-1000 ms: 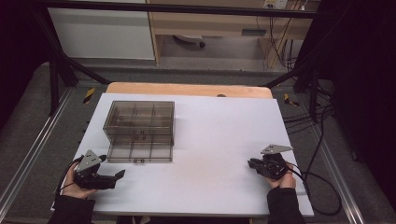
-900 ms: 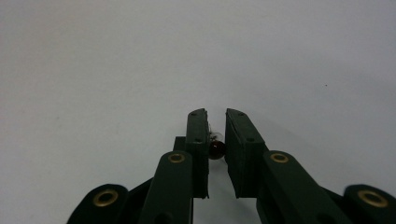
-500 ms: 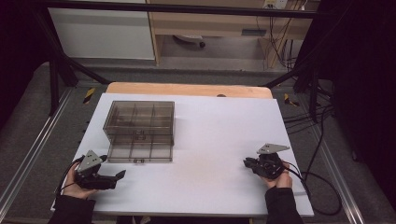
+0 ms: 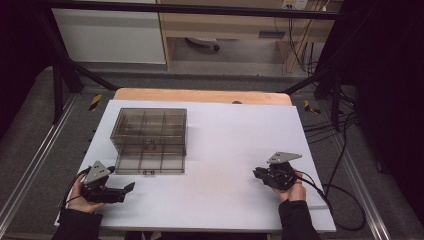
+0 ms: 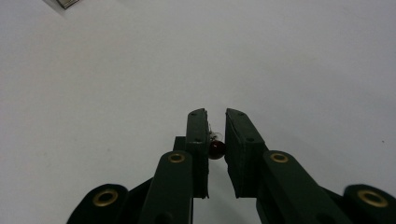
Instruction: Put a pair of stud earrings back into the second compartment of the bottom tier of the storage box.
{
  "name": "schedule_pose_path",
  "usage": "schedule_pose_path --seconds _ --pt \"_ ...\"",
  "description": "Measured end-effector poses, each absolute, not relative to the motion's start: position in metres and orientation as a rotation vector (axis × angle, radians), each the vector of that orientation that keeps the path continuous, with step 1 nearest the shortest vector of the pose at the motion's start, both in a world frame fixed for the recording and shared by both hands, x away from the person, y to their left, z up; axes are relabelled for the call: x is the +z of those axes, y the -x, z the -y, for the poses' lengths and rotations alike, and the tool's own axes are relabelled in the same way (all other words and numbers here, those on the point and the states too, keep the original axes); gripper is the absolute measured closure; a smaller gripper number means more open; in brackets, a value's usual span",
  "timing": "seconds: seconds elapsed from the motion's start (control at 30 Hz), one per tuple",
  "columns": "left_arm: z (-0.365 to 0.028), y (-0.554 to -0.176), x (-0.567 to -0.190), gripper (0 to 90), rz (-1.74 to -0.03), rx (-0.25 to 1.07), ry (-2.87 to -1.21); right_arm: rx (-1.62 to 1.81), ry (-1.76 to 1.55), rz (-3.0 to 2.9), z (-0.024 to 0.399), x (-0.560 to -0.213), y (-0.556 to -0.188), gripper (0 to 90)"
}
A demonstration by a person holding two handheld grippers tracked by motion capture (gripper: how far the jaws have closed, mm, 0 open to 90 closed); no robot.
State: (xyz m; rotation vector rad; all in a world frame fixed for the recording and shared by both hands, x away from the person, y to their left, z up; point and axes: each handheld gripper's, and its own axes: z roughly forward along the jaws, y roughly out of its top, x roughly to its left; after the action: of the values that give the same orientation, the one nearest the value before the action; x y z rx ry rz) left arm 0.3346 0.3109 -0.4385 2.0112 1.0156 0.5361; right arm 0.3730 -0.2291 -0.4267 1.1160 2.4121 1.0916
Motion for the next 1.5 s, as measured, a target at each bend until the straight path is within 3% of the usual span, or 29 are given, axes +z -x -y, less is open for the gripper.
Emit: schedule_pose_path --seconds 1.5 --pt "-0.311 -0.335 -0.439 5.0 -1.014 0.530 -2.013 1.242 -0.900 -2.485 0.128 -0.397 -0.391 80.1"
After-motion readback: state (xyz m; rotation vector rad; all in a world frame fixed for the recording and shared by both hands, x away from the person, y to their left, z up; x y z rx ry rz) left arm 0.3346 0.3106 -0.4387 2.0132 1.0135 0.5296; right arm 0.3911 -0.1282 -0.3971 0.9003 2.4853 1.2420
